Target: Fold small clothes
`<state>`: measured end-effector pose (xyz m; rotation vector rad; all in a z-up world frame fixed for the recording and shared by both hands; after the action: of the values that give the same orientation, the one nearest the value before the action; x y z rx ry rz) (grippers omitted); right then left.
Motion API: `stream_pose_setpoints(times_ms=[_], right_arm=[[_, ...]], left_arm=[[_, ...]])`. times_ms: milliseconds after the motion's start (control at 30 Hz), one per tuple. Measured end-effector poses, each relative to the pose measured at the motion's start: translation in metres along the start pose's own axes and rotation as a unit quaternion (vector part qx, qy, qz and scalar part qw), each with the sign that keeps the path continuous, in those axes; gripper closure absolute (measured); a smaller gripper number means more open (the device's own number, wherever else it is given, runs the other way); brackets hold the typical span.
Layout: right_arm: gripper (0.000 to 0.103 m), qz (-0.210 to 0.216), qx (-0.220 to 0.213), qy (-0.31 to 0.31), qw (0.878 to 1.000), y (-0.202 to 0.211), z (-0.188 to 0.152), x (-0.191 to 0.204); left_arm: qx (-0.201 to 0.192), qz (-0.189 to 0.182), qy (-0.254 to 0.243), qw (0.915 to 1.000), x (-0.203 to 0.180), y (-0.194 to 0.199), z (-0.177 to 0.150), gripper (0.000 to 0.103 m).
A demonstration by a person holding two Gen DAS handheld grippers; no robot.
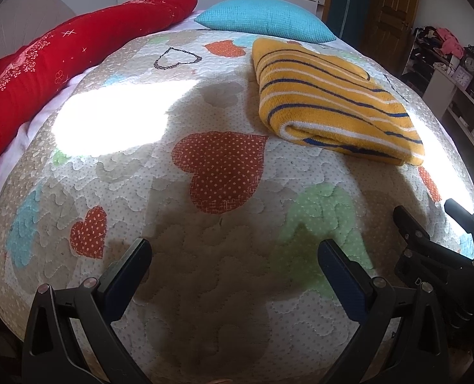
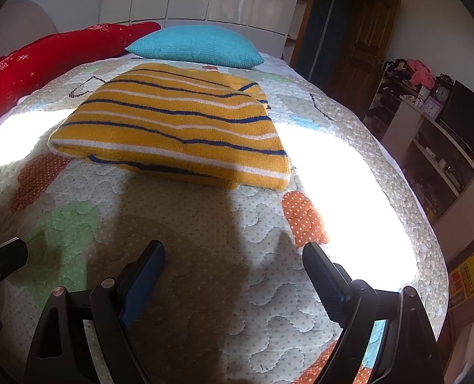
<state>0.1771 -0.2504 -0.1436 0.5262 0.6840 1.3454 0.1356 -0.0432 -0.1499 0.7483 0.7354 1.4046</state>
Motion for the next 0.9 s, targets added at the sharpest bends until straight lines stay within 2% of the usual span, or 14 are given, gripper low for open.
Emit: stream_pose_setpoints(times_ms=[900], right_arm=[[0.011, 0.009, -0.024, 0.016, 1.000, 0.010, 0.003, 0.015]], left_arm=[[-0.004, 0.002, 0.009, 1.0000, 0.003, 0.002, 0.000, 0.000]])
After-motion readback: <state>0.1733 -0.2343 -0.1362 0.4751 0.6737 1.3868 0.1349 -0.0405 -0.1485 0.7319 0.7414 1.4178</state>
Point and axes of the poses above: each gripper's, at about its wrist camera, not at the fingertips, and y roughly against the way its jaws point, x to its left, z to its top, the point moved 8 cm from there along -y, roughly the way its jaws point, and after that the axes turned 4 degrees about -y, right-handed, at the moved point
